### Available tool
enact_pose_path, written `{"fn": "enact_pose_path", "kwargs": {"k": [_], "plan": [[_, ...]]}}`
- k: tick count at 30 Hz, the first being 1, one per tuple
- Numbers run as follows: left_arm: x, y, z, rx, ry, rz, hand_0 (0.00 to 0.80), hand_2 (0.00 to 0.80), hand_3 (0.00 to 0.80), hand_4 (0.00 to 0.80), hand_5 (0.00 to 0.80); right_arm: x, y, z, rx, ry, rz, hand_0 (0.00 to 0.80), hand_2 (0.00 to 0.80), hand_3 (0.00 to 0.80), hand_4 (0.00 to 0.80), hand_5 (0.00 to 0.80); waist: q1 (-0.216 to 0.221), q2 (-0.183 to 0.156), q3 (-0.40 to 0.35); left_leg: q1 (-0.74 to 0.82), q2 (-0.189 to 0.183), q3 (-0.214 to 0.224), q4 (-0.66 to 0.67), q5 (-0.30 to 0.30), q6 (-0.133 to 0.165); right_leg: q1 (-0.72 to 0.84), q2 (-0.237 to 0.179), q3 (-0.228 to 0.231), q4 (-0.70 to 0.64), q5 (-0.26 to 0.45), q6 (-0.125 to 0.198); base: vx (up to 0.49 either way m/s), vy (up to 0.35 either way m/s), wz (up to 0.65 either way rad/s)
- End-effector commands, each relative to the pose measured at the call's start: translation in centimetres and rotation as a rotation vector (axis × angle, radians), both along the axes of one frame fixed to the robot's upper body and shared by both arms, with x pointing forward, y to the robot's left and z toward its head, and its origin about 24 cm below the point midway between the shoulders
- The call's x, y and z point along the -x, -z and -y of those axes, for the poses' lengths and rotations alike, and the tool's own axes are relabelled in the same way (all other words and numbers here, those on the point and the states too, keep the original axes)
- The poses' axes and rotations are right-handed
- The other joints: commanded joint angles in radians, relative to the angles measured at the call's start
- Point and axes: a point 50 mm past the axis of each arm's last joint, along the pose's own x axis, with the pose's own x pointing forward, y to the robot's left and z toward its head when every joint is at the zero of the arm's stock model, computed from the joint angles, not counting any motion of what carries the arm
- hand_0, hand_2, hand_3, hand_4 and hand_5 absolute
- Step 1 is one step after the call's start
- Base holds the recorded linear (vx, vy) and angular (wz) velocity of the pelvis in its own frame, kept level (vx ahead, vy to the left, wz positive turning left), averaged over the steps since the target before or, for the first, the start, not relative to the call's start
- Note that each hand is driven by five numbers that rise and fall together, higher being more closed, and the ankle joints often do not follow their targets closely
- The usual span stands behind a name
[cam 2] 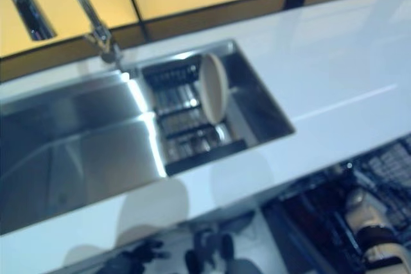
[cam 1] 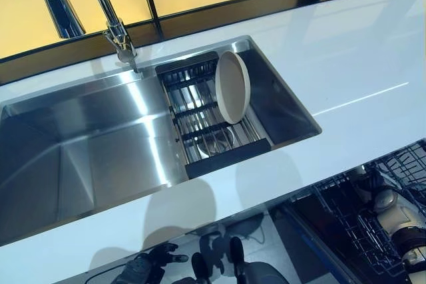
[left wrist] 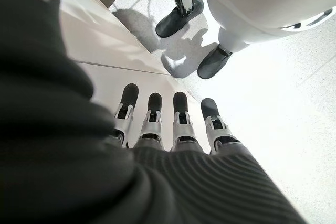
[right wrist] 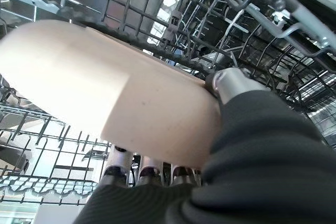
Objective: Take plates into dishwasher
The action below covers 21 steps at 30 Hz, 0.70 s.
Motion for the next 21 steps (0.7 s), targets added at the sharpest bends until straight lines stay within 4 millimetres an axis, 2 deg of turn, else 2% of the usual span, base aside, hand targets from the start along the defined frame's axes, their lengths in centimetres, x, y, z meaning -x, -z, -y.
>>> {"fn": "enact_pose_path", "kwargs": {"k": [1, 2, 16, 21], "plan": [[-4.3, -2.0, -1.0, -0.057, 0.037, 0.128, 0.0, 0.0, 0.0, 0.0, 0.0, -0.6, 1.5, -1.7, -0.063, -0.02, -0.016, 0.116, 0.116, 0.116, 0.116, 0.116, 0.024, -0.022, -0.017, 0.028, -0.009, -0.037, 0.003, -0.105, 0.021, 0.033, 0.011, 0.022, 0.002, -0.095, 0.049, 0.0, 0.0, 0.0], [-4.3, -2.0, -1.0, -0.057, 0.035, 0.128, 0.0, 0.0, 0.0, 0.0, 0.0, -0.6, 1.5, -1.7, -0.061, -0.021, -0.016, 0.0, 0.0, 0.0, 0.0, 0.0, 0.024, -0.023, -0.018, 0.028, -0.009, -0.035, 0.003, -0.105, 0.021, 0.032, 0.012, 0.023, 0.002, -0.095, 0.05, 0.0, 0.0, 0.0], [-4.1, -1.9, -0.9, -0.052, 0.024, 0.122, 0.0, 0.0, 0.0, 0.0, 0.0, -0.5, 1.2, -1.6, -0.064, -0.012, 0.009, 0.0, 0.0, 0.0, 0.0, 0.0, 0.022, -0.025, -0.019, 0.031, -0.007, -0.025, 0.003, -0.108, 0.023, 0.031, 0.013, 0.027, 0.002, -0.093, 0.05, 0.0, 0.0, 0.0], [-3.9, -1.8, -1.0, -0.052, 0.013, 0.12, 0.0, 0.0, 0.0, 0.0, 0.0, -0.7, 0.5, -1.4, -0.049, -0.012, 0.052, 0.0, 0.0, 0.0, 0.0, 0.0, 0.018, -0.027, -0.016, 0.034, -0.008, -0.025, 0.003, -0.109, 0.024, 0.033, 0.014, 0.029, 0.002, -0.092, 0.049, 0.0, 0.0, 0.0]]}}
